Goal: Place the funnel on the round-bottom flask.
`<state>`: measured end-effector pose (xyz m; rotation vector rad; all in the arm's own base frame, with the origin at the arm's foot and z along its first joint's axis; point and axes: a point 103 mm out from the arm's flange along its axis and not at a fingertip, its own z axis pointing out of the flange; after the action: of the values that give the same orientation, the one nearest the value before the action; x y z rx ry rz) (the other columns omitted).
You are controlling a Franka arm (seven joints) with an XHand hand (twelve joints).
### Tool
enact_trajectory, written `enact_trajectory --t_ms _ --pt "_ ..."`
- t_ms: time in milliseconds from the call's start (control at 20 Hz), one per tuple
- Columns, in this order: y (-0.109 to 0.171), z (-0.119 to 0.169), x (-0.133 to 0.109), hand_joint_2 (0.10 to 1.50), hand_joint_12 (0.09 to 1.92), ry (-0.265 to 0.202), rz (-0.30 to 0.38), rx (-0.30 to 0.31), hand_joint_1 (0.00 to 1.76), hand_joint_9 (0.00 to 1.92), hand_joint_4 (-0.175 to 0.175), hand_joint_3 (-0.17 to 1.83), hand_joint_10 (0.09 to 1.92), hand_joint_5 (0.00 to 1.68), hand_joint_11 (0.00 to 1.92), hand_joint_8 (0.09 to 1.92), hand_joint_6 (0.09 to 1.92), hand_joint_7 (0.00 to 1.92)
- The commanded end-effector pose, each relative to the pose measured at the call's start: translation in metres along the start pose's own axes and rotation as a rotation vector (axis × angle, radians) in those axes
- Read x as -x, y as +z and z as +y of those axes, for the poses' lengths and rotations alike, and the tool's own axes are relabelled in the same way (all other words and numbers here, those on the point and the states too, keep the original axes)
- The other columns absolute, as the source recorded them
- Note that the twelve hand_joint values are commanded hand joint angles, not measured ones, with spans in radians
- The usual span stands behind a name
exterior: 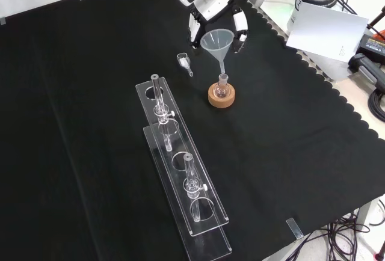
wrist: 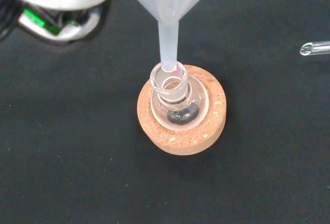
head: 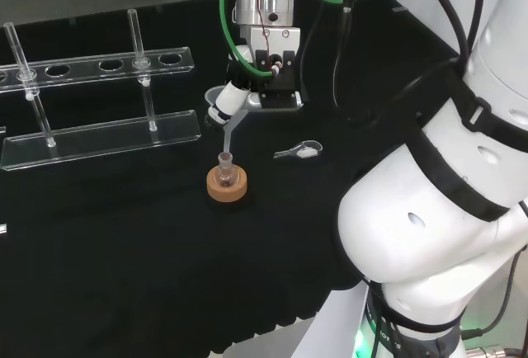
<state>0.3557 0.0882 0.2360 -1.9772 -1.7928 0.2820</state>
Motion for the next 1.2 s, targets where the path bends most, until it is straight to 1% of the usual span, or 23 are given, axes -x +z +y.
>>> enact_trajectory --t_ms 50,750,1200 --pt "0.001 0.002 -0.002 0.53 1.05 -0.005 -0.001 -0.002 1.07 1.22 -0.147 0.91 0.23 0.60 0.82 0.72 0.74 1.00" --pt "0.014 0.011 -0.001 0.53 1.05 -0.007 0.013 -0.032 1.07 1.22 -0.148 0.92 0.23 0.60 0.82 0.72 0.74 0.99" --pt "0.023 0.014 -0.001 0.53 1.05 -0.013 0.014 -0.031 1.07 1.22 -0.148 0.92 0.24 0.60 0.82 0.72 0.74 0.99"
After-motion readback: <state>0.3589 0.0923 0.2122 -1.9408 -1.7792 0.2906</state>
